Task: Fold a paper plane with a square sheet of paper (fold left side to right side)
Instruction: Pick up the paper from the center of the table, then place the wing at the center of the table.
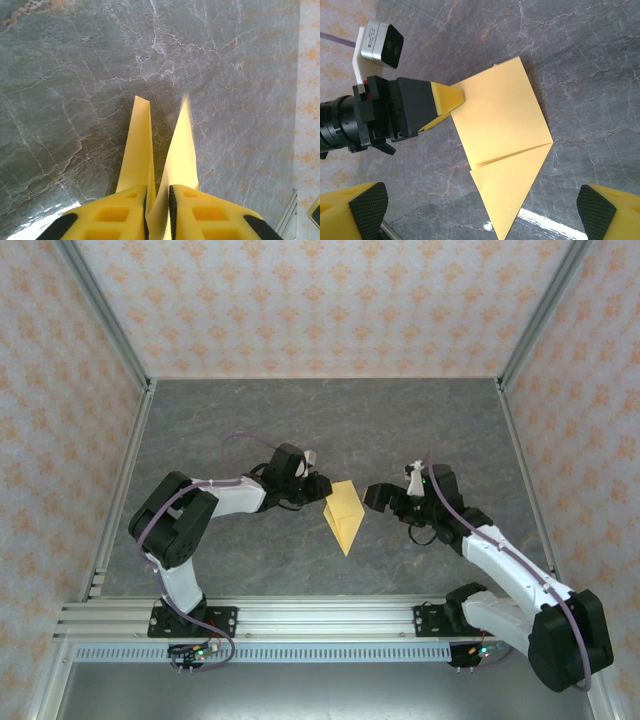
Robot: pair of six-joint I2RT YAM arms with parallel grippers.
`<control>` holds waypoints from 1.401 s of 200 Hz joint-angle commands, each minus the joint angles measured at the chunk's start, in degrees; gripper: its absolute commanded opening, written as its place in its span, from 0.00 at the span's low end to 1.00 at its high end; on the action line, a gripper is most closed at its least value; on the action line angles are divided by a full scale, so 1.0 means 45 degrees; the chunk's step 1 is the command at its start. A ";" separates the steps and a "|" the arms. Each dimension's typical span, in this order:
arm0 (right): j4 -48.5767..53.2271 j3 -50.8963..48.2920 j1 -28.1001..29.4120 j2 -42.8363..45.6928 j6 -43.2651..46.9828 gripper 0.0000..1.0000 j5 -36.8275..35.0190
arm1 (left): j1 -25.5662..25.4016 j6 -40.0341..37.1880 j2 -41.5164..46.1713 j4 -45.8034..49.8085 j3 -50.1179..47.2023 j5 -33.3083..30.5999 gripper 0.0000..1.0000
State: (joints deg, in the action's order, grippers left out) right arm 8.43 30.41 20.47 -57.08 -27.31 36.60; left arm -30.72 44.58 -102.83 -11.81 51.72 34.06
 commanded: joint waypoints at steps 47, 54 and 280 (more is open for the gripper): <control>-0.2906 -0.1112 -0.1698 -0.0592 -0.0626 1.00 0.2480 | -0.0019 -0.0976 0.0398 -0.0100 0.0226 -0.0071 0.00; -0.3105 -0.1092 -0.1702 -0.0775 -0.0612 1.00 0.2593 | -0.0020 -0.0999 0.0427 -0.0094 0.0222 -0.0070 0.00; -1.2461 0.0312 -0.1174 -0.7029 -0.0581 0.67 0.8892 | 0.0962 -0.1766 0.5111 -0.2462 -0.1934 0.4217 0.00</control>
State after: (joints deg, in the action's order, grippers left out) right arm -43.03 30.22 14.11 -91.13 -29.74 73.10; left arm -26.50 37.91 -80.62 -21.80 43.11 51.20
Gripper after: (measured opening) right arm 0.682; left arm 0.039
